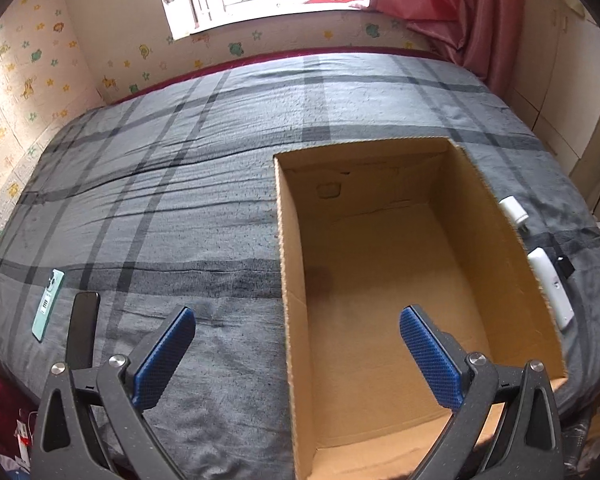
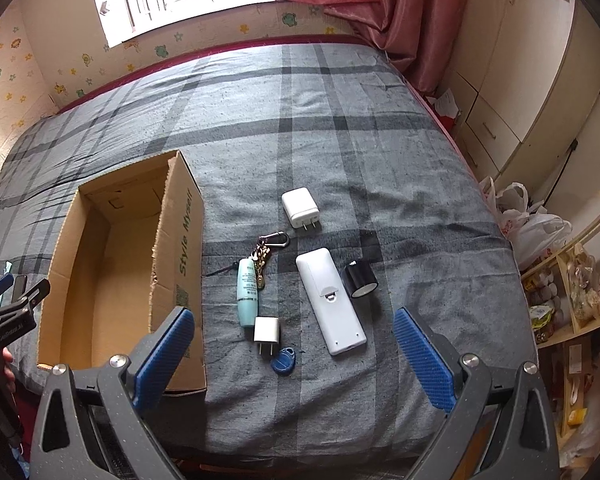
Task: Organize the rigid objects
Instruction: 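Clamp the box wall with the left gripper while the right tool approaches the black cap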
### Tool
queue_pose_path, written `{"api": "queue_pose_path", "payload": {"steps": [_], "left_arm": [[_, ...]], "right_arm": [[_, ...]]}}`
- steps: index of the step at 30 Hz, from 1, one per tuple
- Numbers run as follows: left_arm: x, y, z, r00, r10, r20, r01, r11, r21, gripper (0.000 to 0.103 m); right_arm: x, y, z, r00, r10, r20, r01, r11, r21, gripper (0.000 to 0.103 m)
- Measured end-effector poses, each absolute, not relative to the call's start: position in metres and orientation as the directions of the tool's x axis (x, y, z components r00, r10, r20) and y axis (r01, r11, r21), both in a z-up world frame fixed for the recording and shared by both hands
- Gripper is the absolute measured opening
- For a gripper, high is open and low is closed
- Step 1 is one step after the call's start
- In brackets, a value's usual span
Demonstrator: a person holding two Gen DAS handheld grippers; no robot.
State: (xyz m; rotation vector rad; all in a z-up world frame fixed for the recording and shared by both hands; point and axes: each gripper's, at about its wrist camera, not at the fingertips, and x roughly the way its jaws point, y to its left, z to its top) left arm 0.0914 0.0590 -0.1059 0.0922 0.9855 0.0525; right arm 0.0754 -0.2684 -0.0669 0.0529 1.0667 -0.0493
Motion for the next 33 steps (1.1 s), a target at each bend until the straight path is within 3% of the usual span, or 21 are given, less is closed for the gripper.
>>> {"api": "queue_pose_path", "payload": {"steps": [9, 14, 17, 24, 33], "left_arm": [[0.117, 0.072, -0.145, 0.512, 0.097, -0.853, -0.003, 0.994, 0.111, 0.103], [0.130, 0.083, -0.156, 0.490, 0.038, -0.871, -0.002, 0.999, 0.043, 0.103], [0.135, 0.083, -0.158, 0.486, 0.014, -0.874, 0.013, 1.000, 0.023, 0.091], [0.143, 0.074, -0.164, 0.456, -0.017, -0.890, 0.069, 0.997, 0.016, 0.017], [0.143, 0.076, -0.167, 0.467, -0.009, -0.884, 0.050, 0.999, 0.017, 0.017]], "right_arm": [[0.079, -0.273, -0.082, 0.450, -0.021, -0.893, 0.084, 0.996, 0.019, 0.102], [0.079, -0.273, -0.085, 0.436, -0.019, -0.900, 0.086, 0.996, 0.020, 0.102], [0.079, -0.272, -0.086, 0.435, -0.019, -0.900, 0.085, 0.996, 0.020, 0.102], [0.080, -0.270, -0.088, 0.429, -0.028, -0.903, 0.083, 0.997, 0.008, 0.102], [0.085, -0.274, -0.091, 0.430, -0.047, -0.902, 0.086, 0.996, -0.011, 0.102]]}}
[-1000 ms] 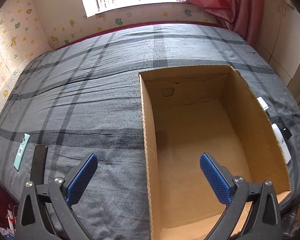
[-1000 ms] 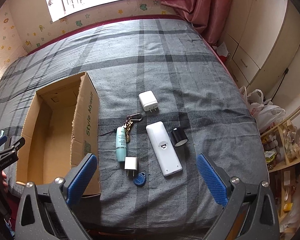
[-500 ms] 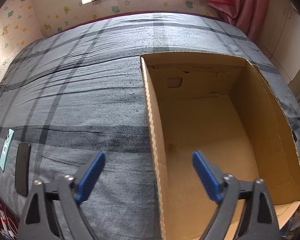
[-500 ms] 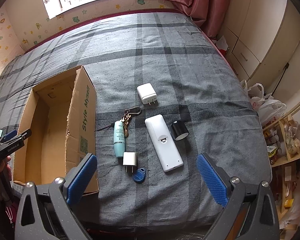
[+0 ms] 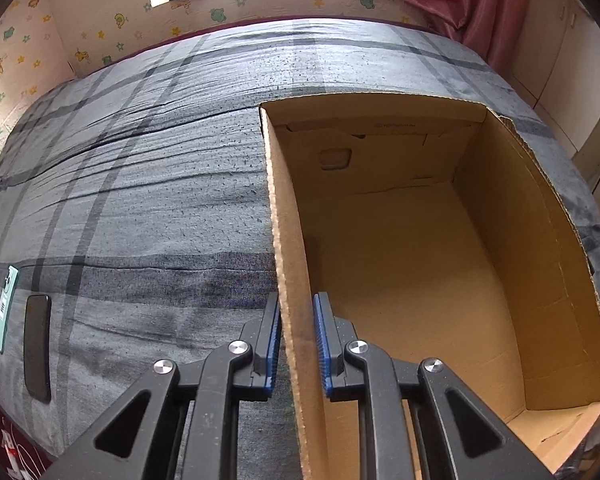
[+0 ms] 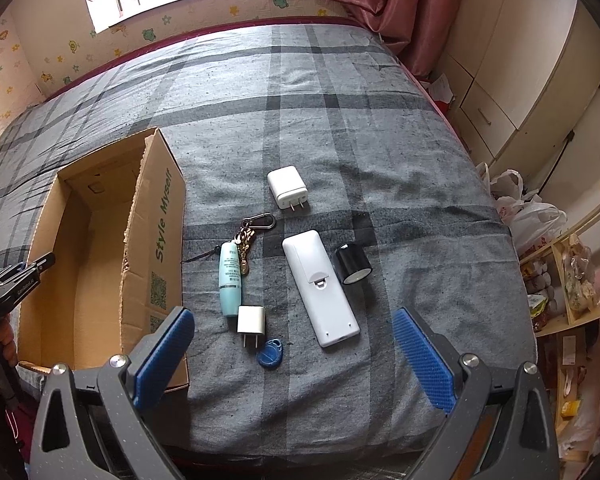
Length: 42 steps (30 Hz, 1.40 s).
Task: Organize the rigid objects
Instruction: 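Clamp the box wall with the left gripper while the right tool approaches the black cap, then grasp the black round cap with the right gripper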
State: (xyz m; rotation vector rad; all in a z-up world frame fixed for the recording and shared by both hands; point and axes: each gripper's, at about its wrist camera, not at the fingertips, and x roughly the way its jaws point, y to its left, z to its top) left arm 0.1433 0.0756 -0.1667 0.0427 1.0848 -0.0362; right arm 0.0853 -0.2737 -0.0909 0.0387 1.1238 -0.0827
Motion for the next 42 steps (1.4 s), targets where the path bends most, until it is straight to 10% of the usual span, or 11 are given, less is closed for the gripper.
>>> {"api": "queue_pose_path", "payload": {"steps": [28, 40, 42], "left_arm": [[0.143, 0.073, -0.171, 0.464, 0.010, -0.886, 0.050, 0.998, 0.037, 0.017], [0.142, 0.072, -0.170, 0.465, 0.015, -0.885, 0.048, 0.998, 0.042, 0.017], [0.142, 0.072, -0.171, 0.463, 0.014, -0.886, 0.047, 0.998, 0.040, 0.017]], "right_arm": [[0.164, -0.342, -0.184, 0.365, -0.031, -0.930, 0.018, 0.999, -0.026, 0.100], [0.183, -0.364, -0.226, 0.276, -0.010, -0.961, 0.067, 0.998, 0.008, 0.073], [0.184, -0.365, -0.229, 0.258, 0.019, -0.966, 0.059, 0.998, 0.035, 0.046]]}}
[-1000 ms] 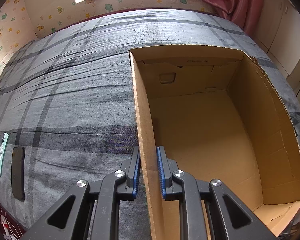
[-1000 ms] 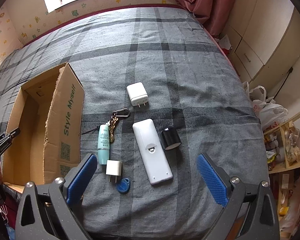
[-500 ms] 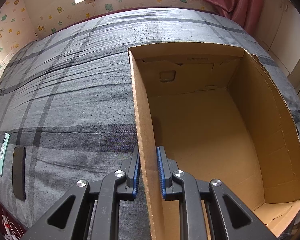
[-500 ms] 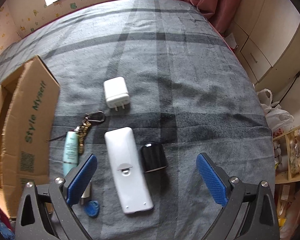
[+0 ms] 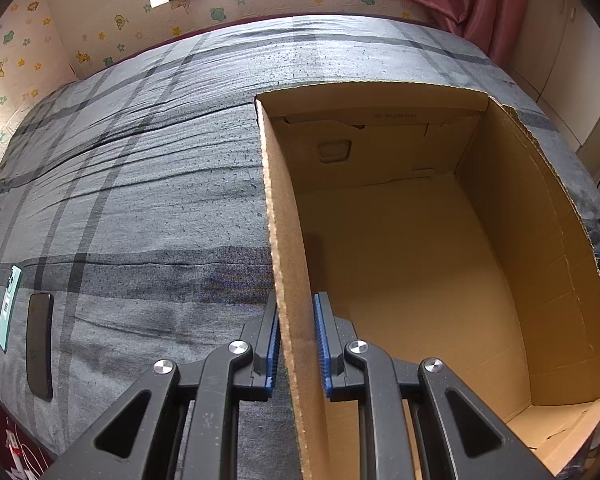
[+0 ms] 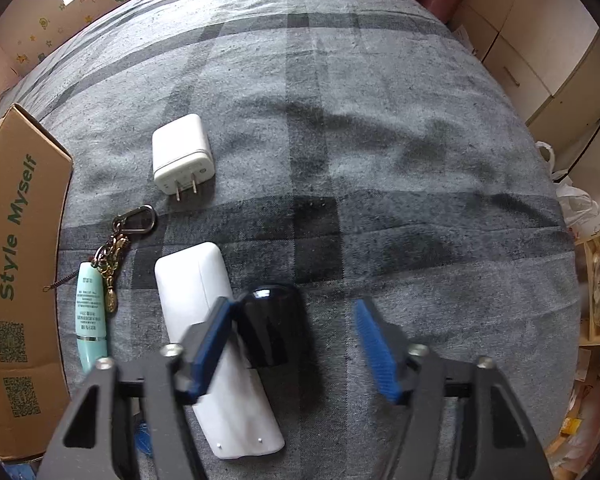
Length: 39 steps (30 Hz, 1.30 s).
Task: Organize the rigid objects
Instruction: 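Grasp the black round cap with the right gripper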
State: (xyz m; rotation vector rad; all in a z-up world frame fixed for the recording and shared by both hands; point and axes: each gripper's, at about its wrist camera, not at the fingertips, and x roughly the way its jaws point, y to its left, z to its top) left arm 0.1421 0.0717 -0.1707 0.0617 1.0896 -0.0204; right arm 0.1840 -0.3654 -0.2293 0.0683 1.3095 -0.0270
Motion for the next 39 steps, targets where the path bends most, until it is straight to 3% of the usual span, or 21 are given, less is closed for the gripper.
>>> {"api": "queue_pose_path", "payload": {"steps": [2, 21, 39], "left_arm": [[0.142, 0.072, -0.171, 0.462, 0.011, -0.887, 0.045, 0.998, 0.035, 0.017], [0.140, 0.069, -0.172, 0.456, 0.021, -0.889, 0.041, 0.998, 0.045, 0.017], [0.141, 0.069, -0.172, 0.457, 0.022, -0.889, 0.038, 0.998, 0.045, 0.017]], "right_arm": [[0.185, -0.367, -0.234, 0.231, 0.029, -0.973, 0.061, 0.997, 0.044, 0.040], [0.174, -0.332, -0.178, 0.292, -0.005, -0.956, 0.015, 1.000, -0.001, 0.040], [0.185, -0.260, -0.116, 0.351, 0.051, -0.935, -0.149, 0.989, -0.002, 0.040]]}}
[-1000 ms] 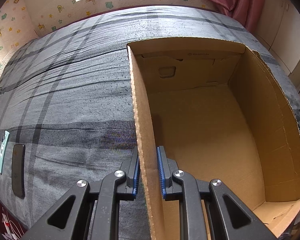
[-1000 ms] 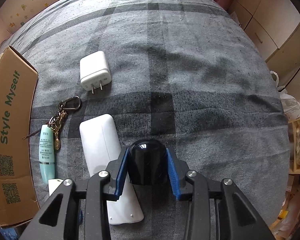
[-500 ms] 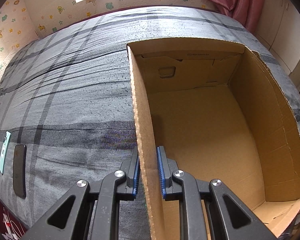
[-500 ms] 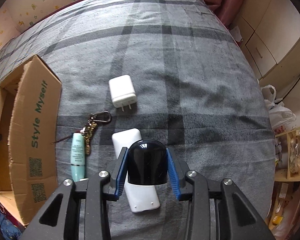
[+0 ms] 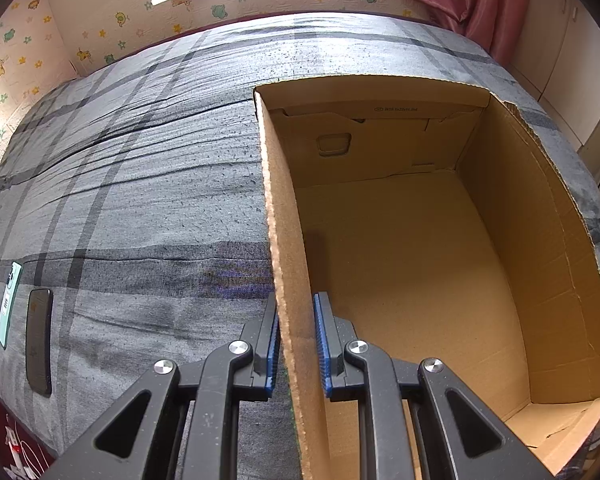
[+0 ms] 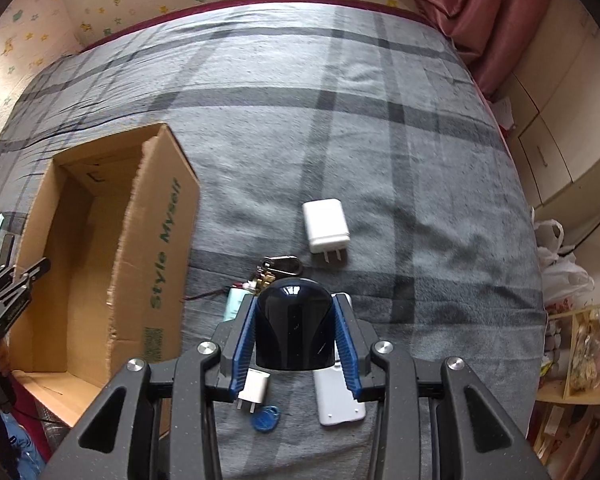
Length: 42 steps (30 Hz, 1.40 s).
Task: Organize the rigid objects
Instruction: 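Grasp the black round cap with the right gripper, then carry the black cap with the right gripper over into the box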
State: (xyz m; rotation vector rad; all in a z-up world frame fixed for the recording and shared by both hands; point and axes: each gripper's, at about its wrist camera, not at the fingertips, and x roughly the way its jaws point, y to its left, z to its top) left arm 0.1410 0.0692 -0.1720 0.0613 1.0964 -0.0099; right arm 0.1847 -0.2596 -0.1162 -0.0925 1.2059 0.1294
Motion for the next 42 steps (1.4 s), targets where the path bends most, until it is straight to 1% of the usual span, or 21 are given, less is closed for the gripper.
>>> {"api": "queue_pose_path", "payload": {"steps": [15, 24, 31, 42], "left_arm": [[0.141, 0.065, -0.171, 0.454, 0.032, -0.890, 0.038, 0.998, 0.055, 0.017], [0.141, 0.066, -0.172, 0.454, 0.035, -0.890, 0.036, 0.998, 0.057, 0.017], [0.141, 0.065, -0.172, 0.453, 0.039, -0.891, 0.034, 0.998, 0.061, 0.017], [0.141, 0.063, -0.172, 0.451, 0.047, -0.891, 0.034, 0.997, 0.069, 0.017]], "right_arm": [[0.177, -0.173, -0.094, 0.366, 0.154, -0.918, -0.302, 0.952, 0.039, 0.040], [0.173, -0.122, -0.095, 0.344, 0.203, -0.917, -0.391, 0.919, 0.057, 0.040], [0.173, -0.091, -0.105, 0.312, 0.219, -0.925, -0.433, 0.899, 0.067, 0.040], [0.183, -0.061, -0.139, 0.256, 0.202, -0.945, -0.438, 0.896, 0.073, 0.040]]}}
